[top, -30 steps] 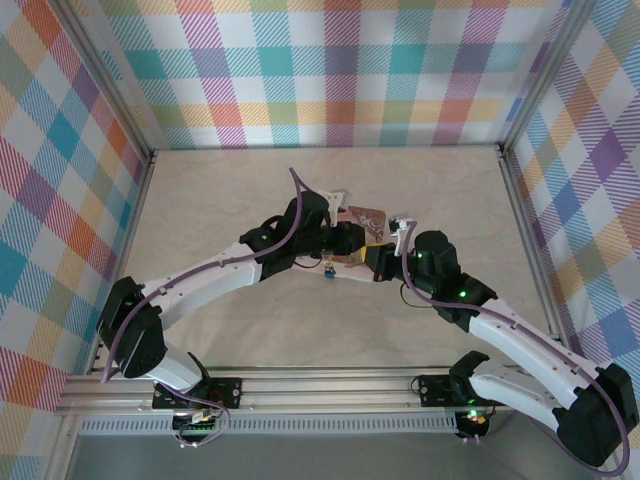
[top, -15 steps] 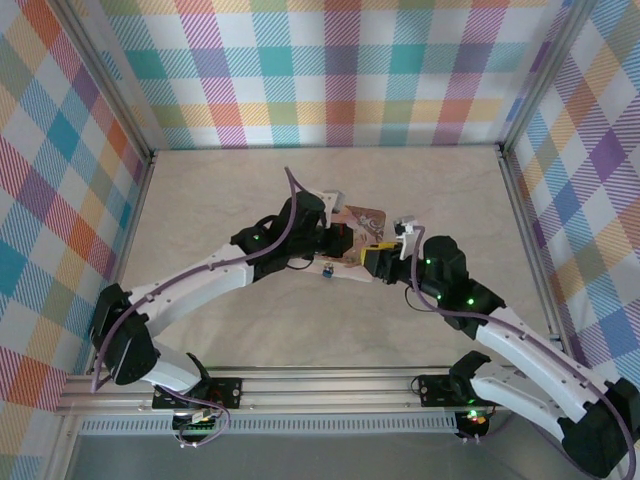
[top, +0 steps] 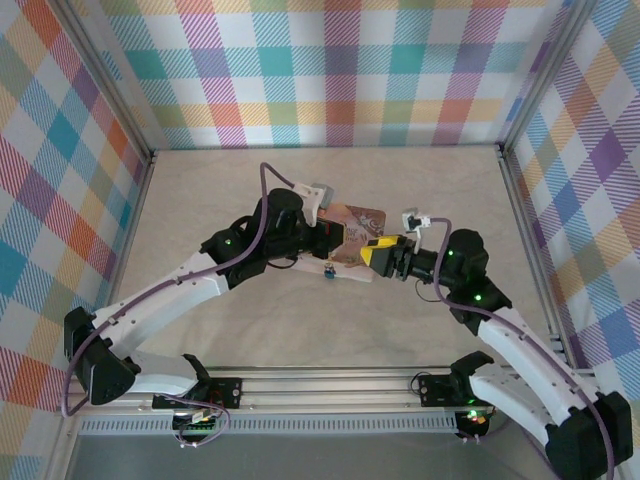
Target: Unlock the padlock with the key
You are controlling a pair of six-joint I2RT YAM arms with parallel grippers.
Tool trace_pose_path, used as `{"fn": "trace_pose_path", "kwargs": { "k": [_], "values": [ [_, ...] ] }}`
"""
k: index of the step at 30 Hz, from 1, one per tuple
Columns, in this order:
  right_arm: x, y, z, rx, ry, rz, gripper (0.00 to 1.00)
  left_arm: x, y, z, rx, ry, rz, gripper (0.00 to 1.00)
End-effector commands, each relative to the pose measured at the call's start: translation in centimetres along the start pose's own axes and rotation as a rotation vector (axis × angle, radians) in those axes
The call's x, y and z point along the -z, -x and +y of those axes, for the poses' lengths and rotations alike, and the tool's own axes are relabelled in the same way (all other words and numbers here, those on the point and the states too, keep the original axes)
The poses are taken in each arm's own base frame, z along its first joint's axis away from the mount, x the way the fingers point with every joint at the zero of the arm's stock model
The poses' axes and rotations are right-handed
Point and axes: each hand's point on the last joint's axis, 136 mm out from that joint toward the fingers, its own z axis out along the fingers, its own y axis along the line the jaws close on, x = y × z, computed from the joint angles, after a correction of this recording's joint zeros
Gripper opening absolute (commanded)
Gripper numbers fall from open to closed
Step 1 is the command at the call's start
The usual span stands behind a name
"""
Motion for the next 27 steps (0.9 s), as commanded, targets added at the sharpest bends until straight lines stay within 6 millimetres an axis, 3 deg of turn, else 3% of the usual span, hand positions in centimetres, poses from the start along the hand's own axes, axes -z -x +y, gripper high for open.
{"fn": "trace_pose_path", "kwargs": {
  "k": [1, 27],
  "values": [
    [-0.4, 0.9, 2.9, 0.02, 0.157, 0.008, 0.53, 1.1, 1.6, -2.6, -0.031, -0.113, -0.047, 0.0],
    [-1.6, 1.1, 2.9, -0.002, 0.152, 0.005, 0.32, -0.6, 1.2, -3.3, 0.009, -0.168, -0.017, 0.0]
  ]
}}
